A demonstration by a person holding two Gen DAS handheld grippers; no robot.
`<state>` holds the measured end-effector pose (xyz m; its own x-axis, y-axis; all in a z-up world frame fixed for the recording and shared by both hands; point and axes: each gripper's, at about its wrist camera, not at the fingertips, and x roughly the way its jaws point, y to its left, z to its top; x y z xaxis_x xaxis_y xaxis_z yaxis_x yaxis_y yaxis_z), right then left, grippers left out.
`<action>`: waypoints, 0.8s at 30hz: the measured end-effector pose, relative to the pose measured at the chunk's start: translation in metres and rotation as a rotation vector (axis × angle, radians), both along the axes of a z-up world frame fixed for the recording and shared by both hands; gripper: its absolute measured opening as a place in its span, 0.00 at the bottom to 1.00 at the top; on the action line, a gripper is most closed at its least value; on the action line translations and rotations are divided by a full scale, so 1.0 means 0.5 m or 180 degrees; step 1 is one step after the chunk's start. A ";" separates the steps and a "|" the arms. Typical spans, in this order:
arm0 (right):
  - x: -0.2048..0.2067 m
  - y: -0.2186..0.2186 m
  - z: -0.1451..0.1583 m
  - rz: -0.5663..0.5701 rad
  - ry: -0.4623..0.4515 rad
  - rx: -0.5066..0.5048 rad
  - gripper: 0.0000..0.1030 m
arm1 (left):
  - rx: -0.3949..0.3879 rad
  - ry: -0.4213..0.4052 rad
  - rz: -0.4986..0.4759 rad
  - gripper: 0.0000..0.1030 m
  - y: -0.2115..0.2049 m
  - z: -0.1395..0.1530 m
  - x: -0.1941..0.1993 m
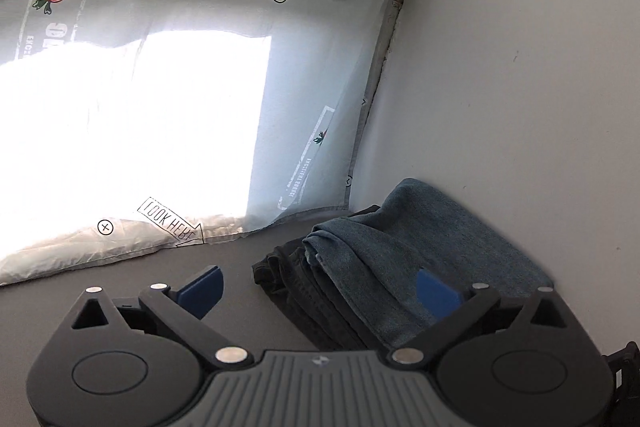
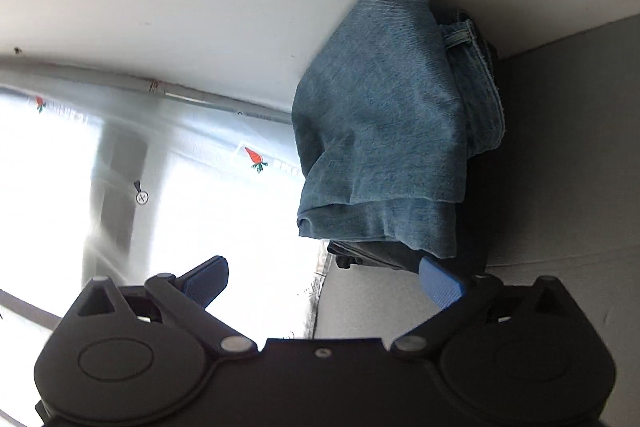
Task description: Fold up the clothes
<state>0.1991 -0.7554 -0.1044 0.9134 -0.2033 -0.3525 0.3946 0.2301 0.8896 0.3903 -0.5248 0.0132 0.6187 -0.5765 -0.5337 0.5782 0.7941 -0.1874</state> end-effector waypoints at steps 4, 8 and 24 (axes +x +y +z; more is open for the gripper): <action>-0.006 0.106 0.057 0.0490 0.0598 -0.1146 1.00 | 0.0097 -0.0008 0.0255 1.00 0.118 -0.012 -0.073; -0.048 0.249 0.095 0.0817 0.0820 -0.1957 1.00 | 0.0080 -0.0009 0.0492 1.00 0.248 -0.030 -0.167; -0.282 0.702 0.173 0.1873 0.1041 -0.3398 1.00 | -0.0016 -0.0772 0.1661 1.00 0.701 0.016 -0.577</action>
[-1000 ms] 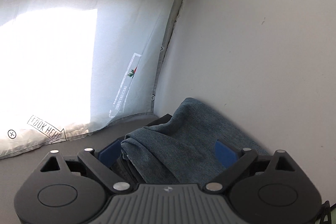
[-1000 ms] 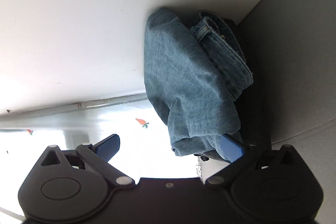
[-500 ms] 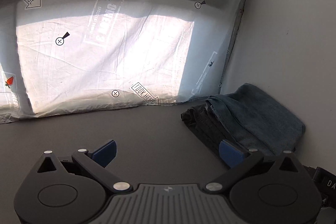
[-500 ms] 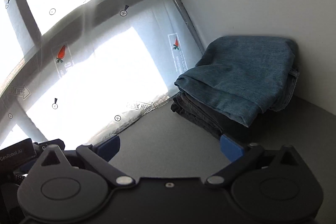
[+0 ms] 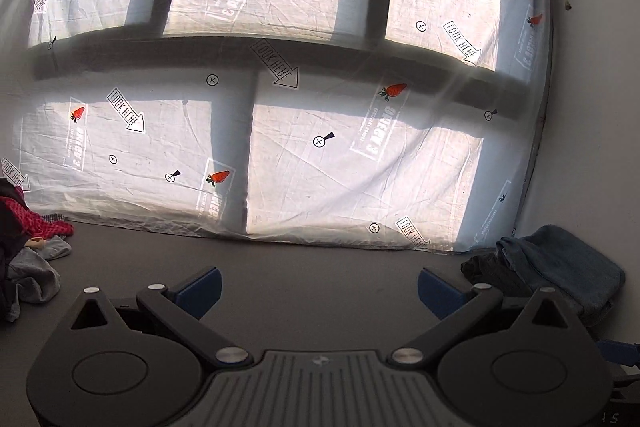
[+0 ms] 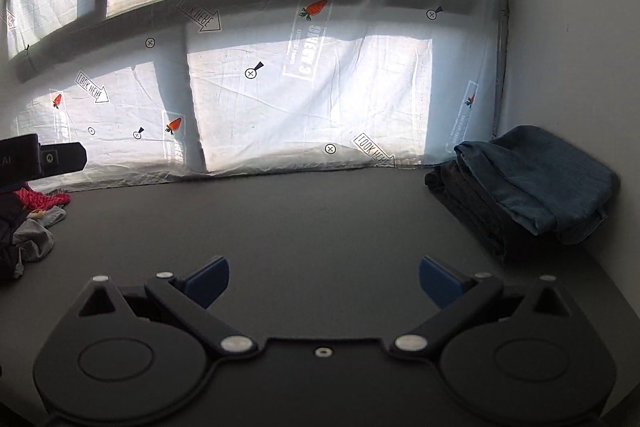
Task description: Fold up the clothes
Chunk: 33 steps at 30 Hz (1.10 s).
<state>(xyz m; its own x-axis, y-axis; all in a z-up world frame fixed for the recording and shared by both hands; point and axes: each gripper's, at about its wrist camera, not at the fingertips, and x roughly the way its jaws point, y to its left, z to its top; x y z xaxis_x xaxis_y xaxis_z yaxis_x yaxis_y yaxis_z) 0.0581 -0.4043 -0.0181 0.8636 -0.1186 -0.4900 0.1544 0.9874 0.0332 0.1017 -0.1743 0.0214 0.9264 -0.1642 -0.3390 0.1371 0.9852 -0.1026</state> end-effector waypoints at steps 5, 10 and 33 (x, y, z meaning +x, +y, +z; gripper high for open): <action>-0.082 0.109 0.000 0.0159 0.0132 -0.0015 1.00 | 0.0189 0.0218 0.0145 1.00 0.076 -0.005 -0.087; -0.154 0.173 -0.016 0.0257 0.0408 0.0045 1.00 | 0.0118 0.0445 0.0089 1.00 0.122 -0.048 -0.164; -0.239 0.262 -0.055 0.0162 0.0546 0.0051 1.00 | 0.0238 0.0883 -0.0122 1.00 0.178 -0.101 -0.242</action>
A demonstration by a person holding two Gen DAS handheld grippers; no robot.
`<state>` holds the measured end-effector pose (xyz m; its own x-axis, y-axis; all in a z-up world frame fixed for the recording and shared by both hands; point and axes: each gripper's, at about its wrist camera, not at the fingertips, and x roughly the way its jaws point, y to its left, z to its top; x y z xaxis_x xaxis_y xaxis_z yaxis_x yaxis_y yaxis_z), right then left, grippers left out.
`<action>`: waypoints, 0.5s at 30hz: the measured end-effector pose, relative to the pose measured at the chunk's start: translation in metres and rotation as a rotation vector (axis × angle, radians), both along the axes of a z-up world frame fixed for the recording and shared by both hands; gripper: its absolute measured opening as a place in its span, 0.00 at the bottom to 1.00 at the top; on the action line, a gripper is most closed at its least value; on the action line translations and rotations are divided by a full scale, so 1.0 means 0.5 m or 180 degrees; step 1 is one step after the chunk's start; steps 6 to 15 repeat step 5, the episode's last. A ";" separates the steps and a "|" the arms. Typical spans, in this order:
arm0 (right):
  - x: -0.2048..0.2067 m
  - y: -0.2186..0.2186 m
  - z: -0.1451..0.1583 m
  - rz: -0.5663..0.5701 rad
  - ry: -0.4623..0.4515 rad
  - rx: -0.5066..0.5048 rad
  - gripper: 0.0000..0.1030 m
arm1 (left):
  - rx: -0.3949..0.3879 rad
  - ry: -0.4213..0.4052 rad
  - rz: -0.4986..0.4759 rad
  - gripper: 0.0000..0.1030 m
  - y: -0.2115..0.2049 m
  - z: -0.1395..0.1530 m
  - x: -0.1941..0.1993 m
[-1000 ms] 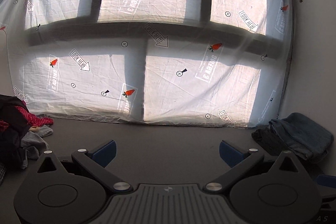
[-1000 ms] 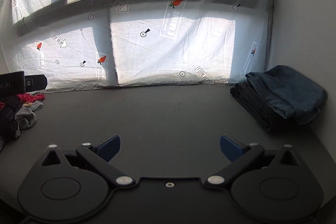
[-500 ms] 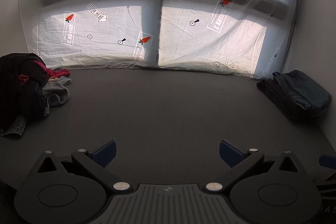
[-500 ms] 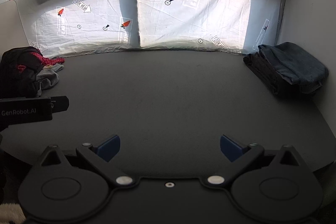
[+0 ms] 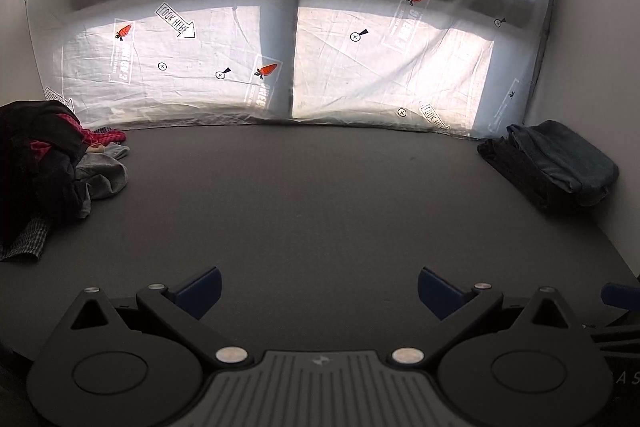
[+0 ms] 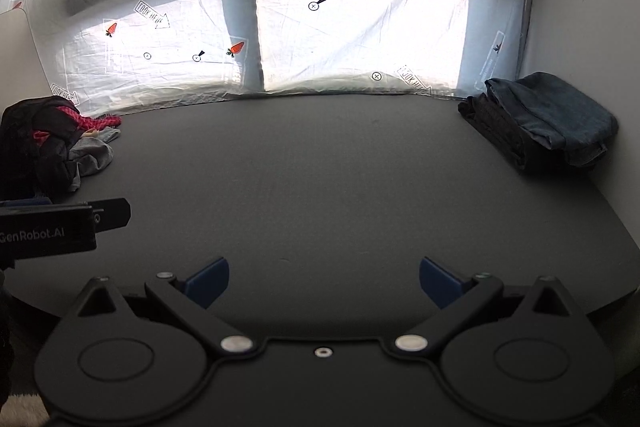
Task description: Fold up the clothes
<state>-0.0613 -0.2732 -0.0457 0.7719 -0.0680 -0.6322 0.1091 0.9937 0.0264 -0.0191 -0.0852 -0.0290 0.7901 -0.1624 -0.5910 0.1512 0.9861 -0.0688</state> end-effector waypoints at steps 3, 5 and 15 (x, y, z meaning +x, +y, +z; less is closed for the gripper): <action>0.004 0.006 0.000 0.0016 -0.0005 0.0001 1.00 | 0.0006 -0.0007 0.0016 1.00 0.006 0.000 0.000; 0.006 0.011 0.000 0.0029 -0.0010 -0.0003 1.00 | 0.0012 -0.0007 0.0032 1.00 0.011 0.001 0.000; 0.006 0.011 0.000 0.0029 -0.0010 -0.0003 1.00 | 0.0012 -0.0007 0.0032 1.00 0.011 0.001 0.000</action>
